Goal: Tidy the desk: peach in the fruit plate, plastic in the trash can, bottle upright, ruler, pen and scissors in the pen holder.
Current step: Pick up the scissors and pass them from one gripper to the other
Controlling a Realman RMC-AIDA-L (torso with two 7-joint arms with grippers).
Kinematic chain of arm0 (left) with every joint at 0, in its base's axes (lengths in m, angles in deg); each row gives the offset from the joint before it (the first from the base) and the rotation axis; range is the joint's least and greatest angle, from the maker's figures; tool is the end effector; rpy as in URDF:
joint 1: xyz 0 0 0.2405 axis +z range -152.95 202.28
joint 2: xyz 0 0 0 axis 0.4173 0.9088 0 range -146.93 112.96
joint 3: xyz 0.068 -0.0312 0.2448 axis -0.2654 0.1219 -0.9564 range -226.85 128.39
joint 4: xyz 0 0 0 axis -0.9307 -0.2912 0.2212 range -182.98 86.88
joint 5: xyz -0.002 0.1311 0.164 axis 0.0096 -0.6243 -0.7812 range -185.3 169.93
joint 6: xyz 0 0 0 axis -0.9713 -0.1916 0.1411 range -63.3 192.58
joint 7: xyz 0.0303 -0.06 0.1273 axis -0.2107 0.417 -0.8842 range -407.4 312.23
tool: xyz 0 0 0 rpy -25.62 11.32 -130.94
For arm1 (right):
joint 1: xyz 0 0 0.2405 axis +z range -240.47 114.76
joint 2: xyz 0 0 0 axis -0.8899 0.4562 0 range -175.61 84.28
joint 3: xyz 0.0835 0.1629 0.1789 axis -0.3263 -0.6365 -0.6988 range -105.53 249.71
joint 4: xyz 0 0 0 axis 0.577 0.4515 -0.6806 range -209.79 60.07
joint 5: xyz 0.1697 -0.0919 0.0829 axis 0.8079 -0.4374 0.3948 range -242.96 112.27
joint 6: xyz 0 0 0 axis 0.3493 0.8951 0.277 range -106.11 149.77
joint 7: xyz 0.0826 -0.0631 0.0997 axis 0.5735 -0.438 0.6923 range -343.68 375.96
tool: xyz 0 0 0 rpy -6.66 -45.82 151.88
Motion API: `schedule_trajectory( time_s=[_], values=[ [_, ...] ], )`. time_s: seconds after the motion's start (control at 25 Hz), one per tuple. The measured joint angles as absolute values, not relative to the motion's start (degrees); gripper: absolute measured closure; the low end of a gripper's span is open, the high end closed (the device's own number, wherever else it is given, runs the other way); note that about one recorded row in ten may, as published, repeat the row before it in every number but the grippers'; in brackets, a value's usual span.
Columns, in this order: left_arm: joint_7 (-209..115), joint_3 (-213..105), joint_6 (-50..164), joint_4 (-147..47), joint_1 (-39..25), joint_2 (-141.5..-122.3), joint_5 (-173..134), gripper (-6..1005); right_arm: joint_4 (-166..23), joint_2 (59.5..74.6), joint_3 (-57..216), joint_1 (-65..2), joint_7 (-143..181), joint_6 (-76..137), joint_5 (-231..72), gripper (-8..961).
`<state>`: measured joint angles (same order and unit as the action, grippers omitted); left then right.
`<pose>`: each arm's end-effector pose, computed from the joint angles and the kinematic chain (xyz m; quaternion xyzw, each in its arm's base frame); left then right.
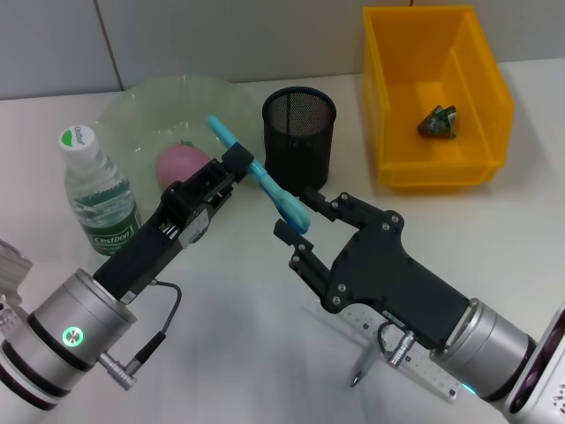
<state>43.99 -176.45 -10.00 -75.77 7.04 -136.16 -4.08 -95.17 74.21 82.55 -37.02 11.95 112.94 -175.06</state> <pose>-0.2196 0.2742 -0.0796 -0.6086 -0.5604 -0.5617 0.0076 0.2267 0.2342 -0.0969 -0.8197 0.0209 0.4350 0.3721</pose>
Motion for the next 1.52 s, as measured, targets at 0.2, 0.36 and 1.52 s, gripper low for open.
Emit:
schedule_trajectory(
  time_s=[0.2, 0.36, 1.52],
  values=[
    [43.9, -176.5, -10.0, -76.0, 7.2, -136.16, -4.1, 703, -95.2, 74.21, 82.5, -36.9, 11.7, 112.5, -175.1, 560],
    [43.8, -176.7, -10.0, -76.1, 7.2, -136.16, -4.1, 701, -95.2, 74.22, 82.5, -36.8, 11.7, 112.4, -175.1, 565],
    [43.5, -177.2, -10.0, -75.9, 6.7, -136.15, -4.1, 686, -95.9, 74.21, 80.9, -36.0, 11.6, 111.1, -175.9, 814]
  ],
)
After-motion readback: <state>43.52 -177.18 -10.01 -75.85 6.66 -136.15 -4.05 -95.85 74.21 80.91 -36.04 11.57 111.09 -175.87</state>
